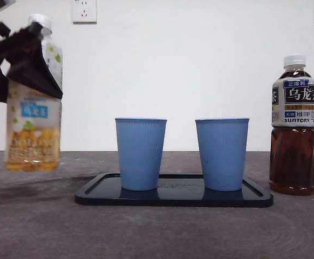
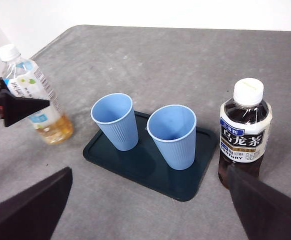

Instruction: Pour the drink into the cup

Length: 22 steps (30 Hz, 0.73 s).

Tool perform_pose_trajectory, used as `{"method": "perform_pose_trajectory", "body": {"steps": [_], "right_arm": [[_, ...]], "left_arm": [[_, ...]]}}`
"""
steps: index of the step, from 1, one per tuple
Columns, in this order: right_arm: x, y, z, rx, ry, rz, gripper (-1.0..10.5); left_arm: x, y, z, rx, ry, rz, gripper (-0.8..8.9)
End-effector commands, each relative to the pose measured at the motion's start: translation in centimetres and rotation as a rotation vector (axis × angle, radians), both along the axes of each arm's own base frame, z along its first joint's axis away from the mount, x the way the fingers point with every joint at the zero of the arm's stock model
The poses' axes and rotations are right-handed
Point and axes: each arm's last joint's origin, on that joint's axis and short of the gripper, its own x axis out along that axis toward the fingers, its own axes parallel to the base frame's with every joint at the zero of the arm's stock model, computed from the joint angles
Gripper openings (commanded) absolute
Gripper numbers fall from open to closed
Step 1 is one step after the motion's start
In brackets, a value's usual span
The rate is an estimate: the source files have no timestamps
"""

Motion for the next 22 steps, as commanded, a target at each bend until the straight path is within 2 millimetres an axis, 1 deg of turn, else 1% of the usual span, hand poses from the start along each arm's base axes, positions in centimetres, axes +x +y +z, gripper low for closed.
{"method": "perform_pose_trajectory", "body": {"steps": [1,7,11,18,22], "right_arm": [[-0.1,0.0,0.5,0.003,-0.022,0.001,5.0],[-0.1,0.0,0.5,0.003,-0.022,0.0,5.0],[-0.1,0.0,0.5,0.003,-0.022,0.0,5.0],[-0.1,0.0,0.5,0.003,-0.021,0.0,5.0],[-0.1,0.0,0.5,0.003,-0.021,0.0,4.9]], "left_arm": [[0.1,-0.3,2.5,0.083,-0.037,-0.03,2.36],[0.4,-0.8,5.0,0.322,0.0,-0.005,2.4],[0.9,-1.8,6.1,0.444,0.022,0.008,2.4],[2.5,-4.2,6.2,0.695,0.097,0.007,2.39],[3.4,-5.8,6.2,0.801,0.12,-0.01,2.39]]}}
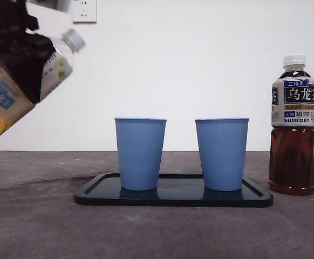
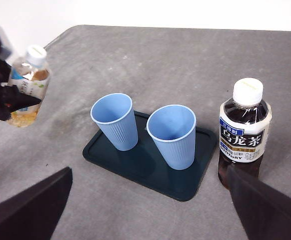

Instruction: Pour the drink into the cup

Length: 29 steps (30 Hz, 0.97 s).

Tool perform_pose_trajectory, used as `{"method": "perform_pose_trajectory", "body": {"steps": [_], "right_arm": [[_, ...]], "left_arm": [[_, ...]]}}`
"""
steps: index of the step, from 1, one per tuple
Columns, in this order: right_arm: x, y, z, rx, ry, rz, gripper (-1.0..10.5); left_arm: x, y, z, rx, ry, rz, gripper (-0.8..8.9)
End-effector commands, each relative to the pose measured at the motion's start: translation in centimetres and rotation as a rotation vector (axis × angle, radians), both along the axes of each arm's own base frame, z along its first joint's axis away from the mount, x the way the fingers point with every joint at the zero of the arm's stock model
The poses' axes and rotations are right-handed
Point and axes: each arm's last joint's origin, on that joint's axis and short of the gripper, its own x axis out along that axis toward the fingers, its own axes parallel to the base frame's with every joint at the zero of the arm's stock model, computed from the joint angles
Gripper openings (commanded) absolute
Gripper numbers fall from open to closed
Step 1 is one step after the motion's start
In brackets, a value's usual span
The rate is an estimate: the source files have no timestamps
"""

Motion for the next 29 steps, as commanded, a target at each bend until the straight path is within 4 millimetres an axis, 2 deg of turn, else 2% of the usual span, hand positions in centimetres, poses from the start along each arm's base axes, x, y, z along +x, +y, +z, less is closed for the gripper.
{"method": "perform_pose_trajectory", "body": {"steps": [1,11,17,29], "right_arm": [[-0.1,0.0,0.5,0.003,-0.021,0.001,4.9],[-0.1,0.0,0.5,0.003,-0.02,0.001,4.9],[-0.1,0.0,0.5,0.003,-0.02,0.003,4.9],[-0.1,0.0,0.5,0.005,-0.019,0.008,5.0]], "left_arm": [[0.8,-1.5,1.4,0.062,-0.049,-0.036,2.39],[1.8,-5.3,1.4,0.264,-0.051,-0.085,2.39],[1.7,-6.7,-0.3,0.439,-0.032,-0.096,2.39],[1.4,-8.6,-1.8,0.591,-0.058,-0.128,2.38]]}}
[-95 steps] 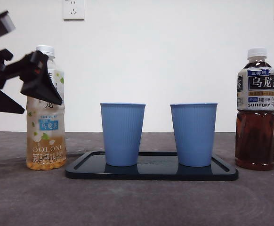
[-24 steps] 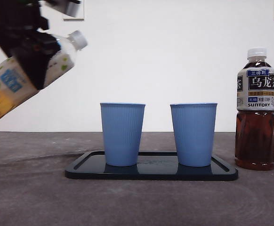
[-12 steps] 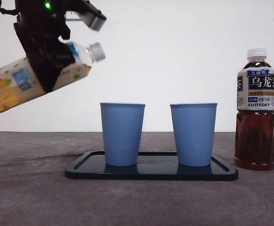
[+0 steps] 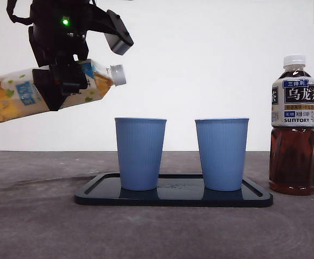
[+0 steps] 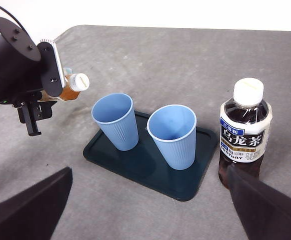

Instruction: Pour the drink into the cup

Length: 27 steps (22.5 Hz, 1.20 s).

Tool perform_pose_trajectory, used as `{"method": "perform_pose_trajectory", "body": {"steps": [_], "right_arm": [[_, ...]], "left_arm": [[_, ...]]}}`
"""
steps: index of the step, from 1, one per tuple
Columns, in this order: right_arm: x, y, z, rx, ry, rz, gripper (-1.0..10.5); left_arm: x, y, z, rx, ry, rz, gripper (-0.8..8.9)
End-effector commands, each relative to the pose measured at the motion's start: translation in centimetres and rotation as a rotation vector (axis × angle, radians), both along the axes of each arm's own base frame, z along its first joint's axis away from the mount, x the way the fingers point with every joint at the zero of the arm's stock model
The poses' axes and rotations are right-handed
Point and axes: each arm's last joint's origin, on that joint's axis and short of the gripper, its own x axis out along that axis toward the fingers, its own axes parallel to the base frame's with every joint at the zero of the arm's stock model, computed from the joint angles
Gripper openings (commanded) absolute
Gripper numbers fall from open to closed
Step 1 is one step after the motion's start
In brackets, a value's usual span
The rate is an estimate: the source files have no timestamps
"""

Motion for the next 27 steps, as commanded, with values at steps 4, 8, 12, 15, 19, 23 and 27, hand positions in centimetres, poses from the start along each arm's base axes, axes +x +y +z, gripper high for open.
{"method": "perform_pose_trajectory", "body": {"steps": [4,8,12,15,19,23,27], "right_arm": [[-0.1,0.0,0.5,0.006,-0.019,0.01,4.9],[-0.1,0.0,0.5,0.006,-0.019,0.01,5.0],[-0.1,0.0,0.5,0.006,-0.019,0.01,4.9],[-0.1,0.0,0.5,0.006,-0.018,0.01,4.9],[-0.1,0.0,0.4,0.005,-0.014,0.01,4.9],[-0.1,0.0,0.4,0.005,-0.012,0.01,5.0],[-0.1,0.0,0.4,0.005,-0.013,0.01,4.9]], "left_arm": [[0.4,-1.2,-0.2,0.08,-0.037,-0.018,2.39],[0.4,-1.7,-0.6,0.126,-0.05,-0.024,2.39],[0.5,-2.2,-1.2,0.187,-0.063,-0.034,2.38],[0.6,-2.5,-1.7,0.231,-0.066,-0.045,2.38],[0.6,-2.9,-2.1,0.254,-0.06,-0.053,2.38],[0.5,-3.0,-2.1,0.282,-0.068,-0.057,2.39],[0.5,-2.9,-2.0,0.309,-0.09,-0.046,2.39]]}}
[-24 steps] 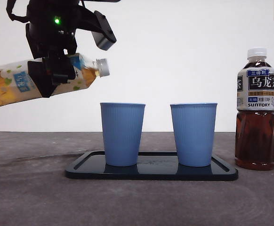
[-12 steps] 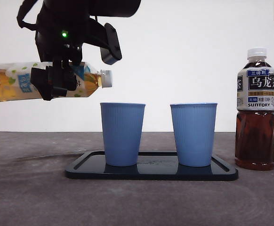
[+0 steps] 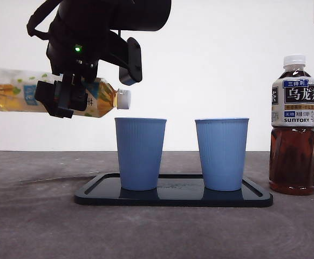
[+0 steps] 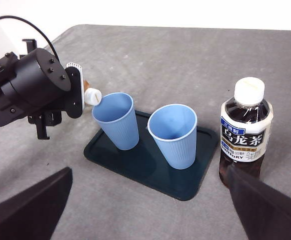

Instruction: Pour the drink into the cup

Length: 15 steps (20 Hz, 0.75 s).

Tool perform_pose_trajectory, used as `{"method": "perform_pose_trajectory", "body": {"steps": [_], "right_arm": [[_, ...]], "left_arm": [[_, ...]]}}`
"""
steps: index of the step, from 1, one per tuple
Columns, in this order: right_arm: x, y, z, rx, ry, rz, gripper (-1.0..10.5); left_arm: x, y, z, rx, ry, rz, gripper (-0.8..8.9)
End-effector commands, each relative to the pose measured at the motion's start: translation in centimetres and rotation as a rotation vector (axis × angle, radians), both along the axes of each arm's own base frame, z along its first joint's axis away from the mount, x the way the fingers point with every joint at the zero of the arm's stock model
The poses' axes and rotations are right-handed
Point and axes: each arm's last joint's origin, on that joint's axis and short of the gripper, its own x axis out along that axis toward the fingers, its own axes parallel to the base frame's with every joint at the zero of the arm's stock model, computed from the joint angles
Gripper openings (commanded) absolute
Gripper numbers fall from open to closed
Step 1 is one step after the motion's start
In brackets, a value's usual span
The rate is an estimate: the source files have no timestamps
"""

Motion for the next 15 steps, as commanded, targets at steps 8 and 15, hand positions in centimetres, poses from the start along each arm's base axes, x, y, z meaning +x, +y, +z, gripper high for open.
{"method": "perform_pose_trajectory", "body": {"steps": [8,15], "right_arm": [[-0.1,0.01,0.42,0.003,-0.016,0.005,4.9],[-0.11,0.0,0.37,-0.006,-0.014,0.008,5.0]], "left_arm": [[-0.23,-0.95,0.77,-0.026,-0.071,0.006,2.41],[-0.69,-1.16,1.0,-0.139,-0.141,0.058,2.46]]}}
